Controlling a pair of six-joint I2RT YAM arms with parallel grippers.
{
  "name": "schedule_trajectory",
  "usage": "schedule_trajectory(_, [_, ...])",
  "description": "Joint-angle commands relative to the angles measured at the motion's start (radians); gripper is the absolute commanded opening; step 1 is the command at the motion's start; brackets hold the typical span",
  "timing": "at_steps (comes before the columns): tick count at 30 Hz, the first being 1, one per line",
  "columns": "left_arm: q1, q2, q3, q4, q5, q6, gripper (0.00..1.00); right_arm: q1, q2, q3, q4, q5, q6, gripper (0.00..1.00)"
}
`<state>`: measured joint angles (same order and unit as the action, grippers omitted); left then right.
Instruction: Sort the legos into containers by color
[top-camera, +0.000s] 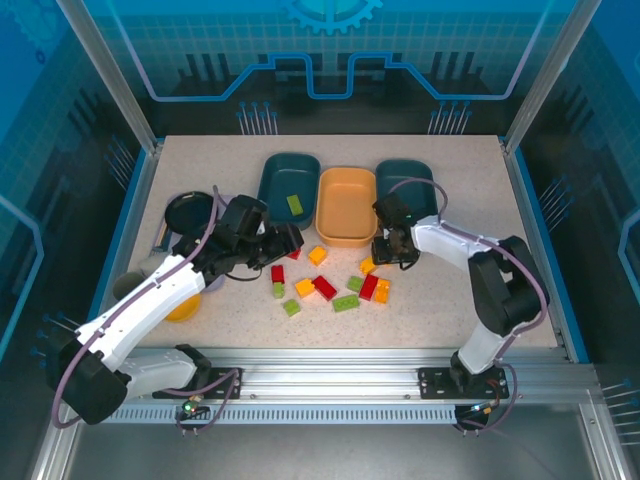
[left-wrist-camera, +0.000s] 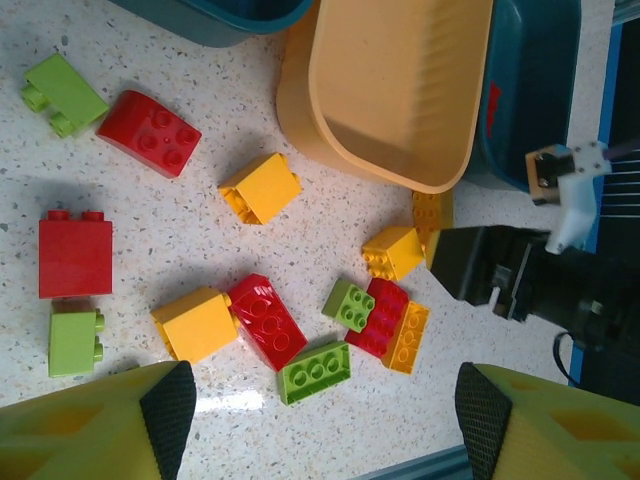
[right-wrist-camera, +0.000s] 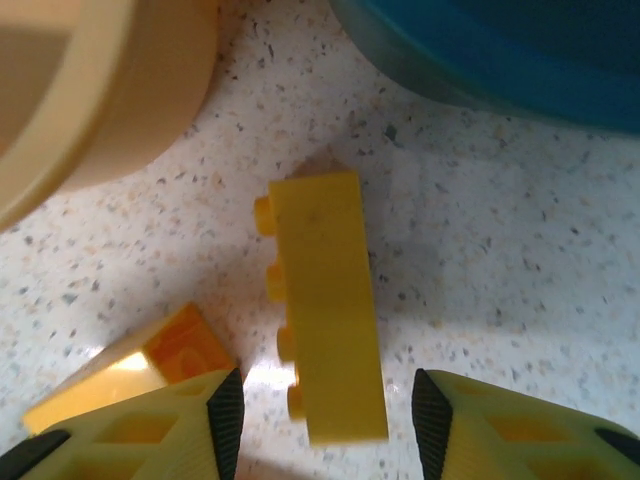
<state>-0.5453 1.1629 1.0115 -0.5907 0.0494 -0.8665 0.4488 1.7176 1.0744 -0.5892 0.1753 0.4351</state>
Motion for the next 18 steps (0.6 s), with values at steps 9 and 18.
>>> schedule_trajectory(9, [-0.02,-0.028,-0.01,0.019,0.008,-0.019,0.73,-0.018,0.083,0.057,0.035,0.016,-0.034,0.29])
schedule_trajectory(18, [-0.028,-0.04,0.033,0.039,-0.005,-0.022,0.73,0.058,-0.207,0.003,-0.092,0.039,-0.017,0.16])
